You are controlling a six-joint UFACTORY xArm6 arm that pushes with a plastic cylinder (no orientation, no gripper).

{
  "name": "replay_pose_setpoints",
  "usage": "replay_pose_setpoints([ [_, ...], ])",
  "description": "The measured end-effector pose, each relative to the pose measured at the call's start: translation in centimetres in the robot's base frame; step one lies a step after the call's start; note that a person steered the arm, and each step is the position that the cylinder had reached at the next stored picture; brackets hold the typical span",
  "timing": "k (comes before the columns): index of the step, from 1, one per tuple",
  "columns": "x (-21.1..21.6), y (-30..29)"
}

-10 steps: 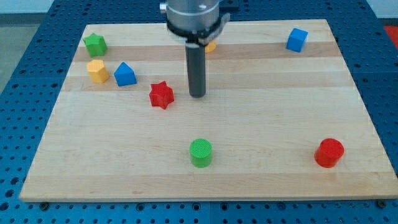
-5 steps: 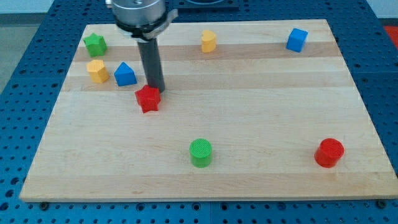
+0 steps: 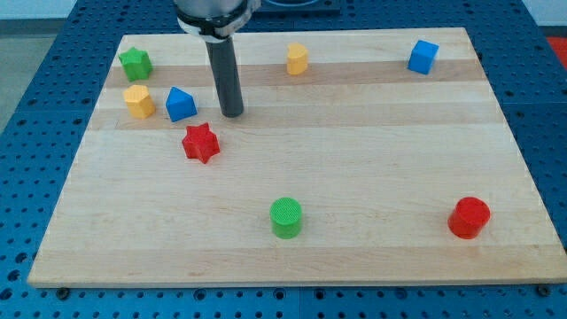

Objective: Push the red star to the center left of the of the board

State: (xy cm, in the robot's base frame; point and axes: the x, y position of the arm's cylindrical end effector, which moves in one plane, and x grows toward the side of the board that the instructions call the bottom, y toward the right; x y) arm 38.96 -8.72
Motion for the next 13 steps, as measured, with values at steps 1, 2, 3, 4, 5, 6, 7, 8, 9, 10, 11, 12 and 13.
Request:
replay_pose_setpoints([
  [1, 5.2, 0.2],
  [2, 5.2, 0.2],
  [3, 5.4, 0.2],
  [4, 5.4, -1.5],
  [5, 5.4, -3.6],
  [6, 5.4, -6.0],
  [7, 5.4, -7.9],
  [8, 6.3, -4.1],
  [9, 6.1, -2.3],
  [10, 4.6, -3.5],
  [11, 3.8, -4.3],
  [12, 3.9, -4.9],
  [13, 3.9, -7.0],
])
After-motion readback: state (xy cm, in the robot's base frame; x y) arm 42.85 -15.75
